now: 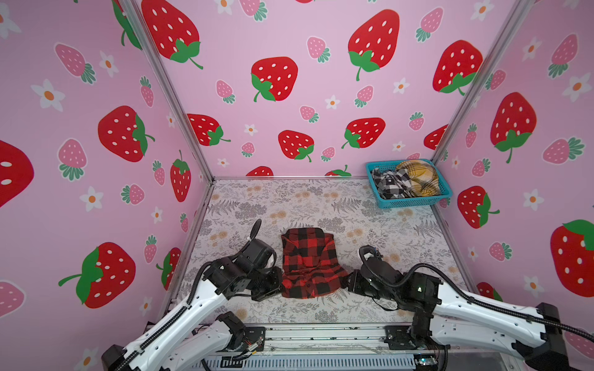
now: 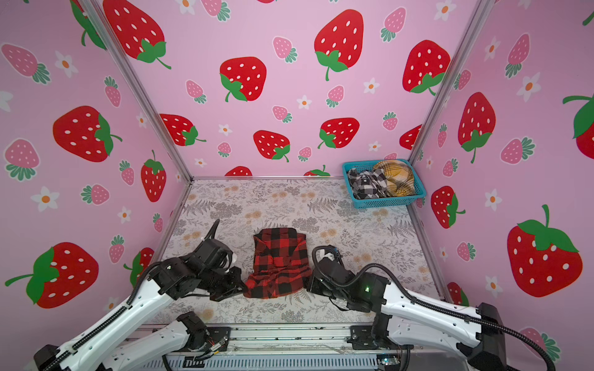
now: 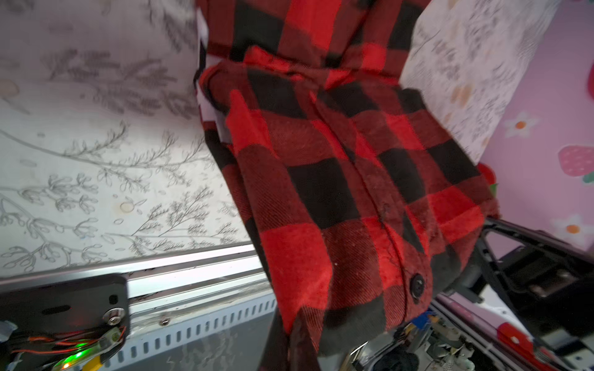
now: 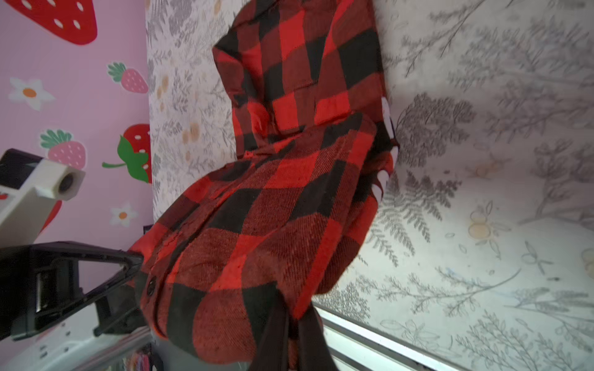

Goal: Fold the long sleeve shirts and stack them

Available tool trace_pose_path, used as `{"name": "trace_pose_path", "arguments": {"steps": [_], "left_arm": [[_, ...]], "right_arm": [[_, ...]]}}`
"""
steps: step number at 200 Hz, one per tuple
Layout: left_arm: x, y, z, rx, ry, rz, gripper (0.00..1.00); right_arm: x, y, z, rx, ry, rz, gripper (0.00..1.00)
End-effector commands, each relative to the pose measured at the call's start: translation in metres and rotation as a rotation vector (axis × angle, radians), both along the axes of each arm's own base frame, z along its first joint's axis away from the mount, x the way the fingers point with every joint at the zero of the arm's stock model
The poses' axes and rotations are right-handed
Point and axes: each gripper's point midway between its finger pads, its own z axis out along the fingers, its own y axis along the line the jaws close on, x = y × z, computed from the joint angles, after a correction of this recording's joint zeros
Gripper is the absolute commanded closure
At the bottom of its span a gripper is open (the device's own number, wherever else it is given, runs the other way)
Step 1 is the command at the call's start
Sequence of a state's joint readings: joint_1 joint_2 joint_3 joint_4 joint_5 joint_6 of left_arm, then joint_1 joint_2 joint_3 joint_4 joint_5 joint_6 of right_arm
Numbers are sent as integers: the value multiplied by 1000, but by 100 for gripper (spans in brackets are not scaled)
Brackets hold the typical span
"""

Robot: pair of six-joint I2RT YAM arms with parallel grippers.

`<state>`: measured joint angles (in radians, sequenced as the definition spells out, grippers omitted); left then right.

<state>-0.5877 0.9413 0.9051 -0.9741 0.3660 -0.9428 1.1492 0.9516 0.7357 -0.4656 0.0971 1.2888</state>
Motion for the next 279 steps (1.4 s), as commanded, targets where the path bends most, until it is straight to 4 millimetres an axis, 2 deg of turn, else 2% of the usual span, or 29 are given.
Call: {"name": "trace_pose_path", "arguments": {"steps": [1,17,26,33,40,45,53,59,67,81,91,102,117,131,147,166,179,191,210,231,248,266,279], "left_arm": [[53,-2,16,10,-99,23,100],[99,3,16,19,-111,79,100],[127,4,15,13,-134,105,100],[152,6,12,18,-140,129,100],[179,6,8,13,-152,135,85],[199,7,6,25,-169,138,75],[227,16,-5,76,-150,158,63],[246,19,-12,82,-139,165,58],[269,25,-19,95,-138,178,49],[301,35,-22,111,-150,190,31],[315,43,-18,134,-161,193,30],[323,55,-8,172,-186,211,34],[320,63,-2,188,-203,256,41],[306,57,-3,185,-188,250,43],[284,36,-16,180,-154,198,48],[257,15,-47,151,-66,147,52],[243,15,-71,157,-6,141,54],[233,18,-86,169,29,141,52],[226,21,-99,184,44,134,46],[222,21,-110,190,79,115,47],[217,27,-115,225,89,117,48],[213,29,-120,233,90,114,51],[210,28,-125,233,101,98,56]], "right_arm": [[35,16,14,7,-39,68,92],[83,29,28,39,-63,85,90],[117,35,26,44,-39,91,89],[152,43,29,52,-56,93,87],[187,46,27,33,-66,80,81],[212,48,26,19,-76,66,71],[246,57,29,34,-104,74,52],[268,70,27,64,-114,113,46],[291,76,19,47,-94,133,40],[312,80,13,-1,-110,151,33],[313,78,14,-6,-133,146,30],[310,73,15,-11,-160,143,29],[301,58,8,-57,-169,139,30],[291,45,-6,-111,-163,142,30],[280,40,-28,-129,-128,160,33],[270,40,-59,-159,-75,191,40],[265,37,-75,-189,-57,193,43],[256,32,-88,-208,-26,192,45],[246,32,-97,-216,-31,197,45],[228,35,-106,-212,-21,211,44],[213,42,-113,-193,-6,231,48],[200,47,-116,-196,3,231,65],[189,45,-114,-195,2,205,71]]}}
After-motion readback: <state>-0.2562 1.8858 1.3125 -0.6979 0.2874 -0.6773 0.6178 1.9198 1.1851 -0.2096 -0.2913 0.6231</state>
